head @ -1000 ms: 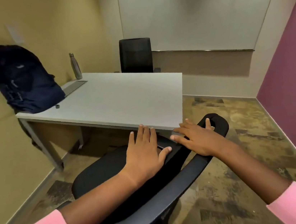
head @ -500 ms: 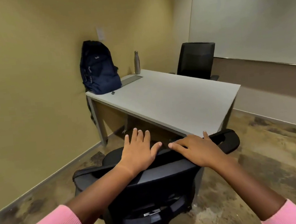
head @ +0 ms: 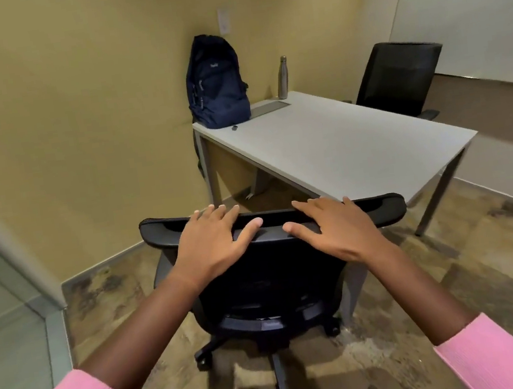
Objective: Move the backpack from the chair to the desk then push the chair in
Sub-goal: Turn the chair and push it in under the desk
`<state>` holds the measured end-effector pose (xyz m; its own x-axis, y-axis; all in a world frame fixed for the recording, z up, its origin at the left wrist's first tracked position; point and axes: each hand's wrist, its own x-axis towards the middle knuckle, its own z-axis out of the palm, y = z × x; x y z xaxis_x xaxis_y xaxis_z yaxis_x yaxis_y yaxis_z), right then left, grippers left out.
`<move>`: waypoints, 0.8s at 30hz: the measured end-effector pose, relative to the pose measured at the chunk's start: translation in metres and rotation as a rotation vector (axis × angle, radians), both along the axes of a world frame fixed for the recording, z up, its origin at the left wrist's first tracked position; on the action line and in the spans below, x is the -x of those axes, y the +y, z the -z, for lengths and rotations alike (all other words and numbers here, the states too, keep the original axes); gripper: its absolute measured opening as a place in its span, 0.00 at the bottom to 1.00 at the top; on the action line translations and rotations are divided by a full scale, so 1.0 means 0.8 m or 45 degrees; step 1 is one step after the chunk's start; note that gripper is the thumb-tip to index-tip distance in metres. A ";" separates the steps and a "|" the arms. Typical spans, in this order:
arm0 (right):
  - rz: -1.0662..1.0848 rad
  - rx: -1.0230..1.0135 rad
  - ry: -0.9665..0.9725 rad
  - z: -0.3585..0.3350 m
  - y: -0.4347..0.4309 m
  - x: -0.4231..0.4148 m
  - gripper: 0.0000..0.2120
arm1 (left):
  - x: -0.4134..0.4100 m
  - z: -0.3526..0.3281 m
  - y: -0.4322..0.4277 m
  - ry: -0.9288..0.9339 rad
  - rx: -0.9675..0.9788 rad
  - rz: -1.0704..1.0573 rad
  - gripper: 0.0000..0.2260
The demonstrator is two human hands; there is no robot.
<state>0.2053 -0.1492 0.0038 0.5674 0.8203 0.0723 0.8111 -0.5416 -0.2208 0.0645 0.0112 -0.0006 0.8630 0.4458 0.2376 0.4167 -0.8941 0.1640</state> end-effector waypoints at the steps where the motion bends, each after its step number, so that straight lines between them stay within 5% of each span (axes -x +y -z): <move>1: -0.029 0.016 -0.010 0.000 -0.002 -0.001 0.44 | 0.003 -0.001 -0.003 -0.035 -0.014 -0.006 0.32; 24: 0.017 -0.089 -0.183 -0.001 0.092 -0.014 0.49 | -0.037 0.001 0.107 -0.192 -0.146 0.010 0.32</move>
<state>0.2163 -0.0758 0.0045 0.5583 0.8027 0.2100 0.8297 -0.5403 -0.1407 0.0943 0.0970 -0.0017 0.8170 0.4019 0.4136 0.3883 -0.9136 0.1207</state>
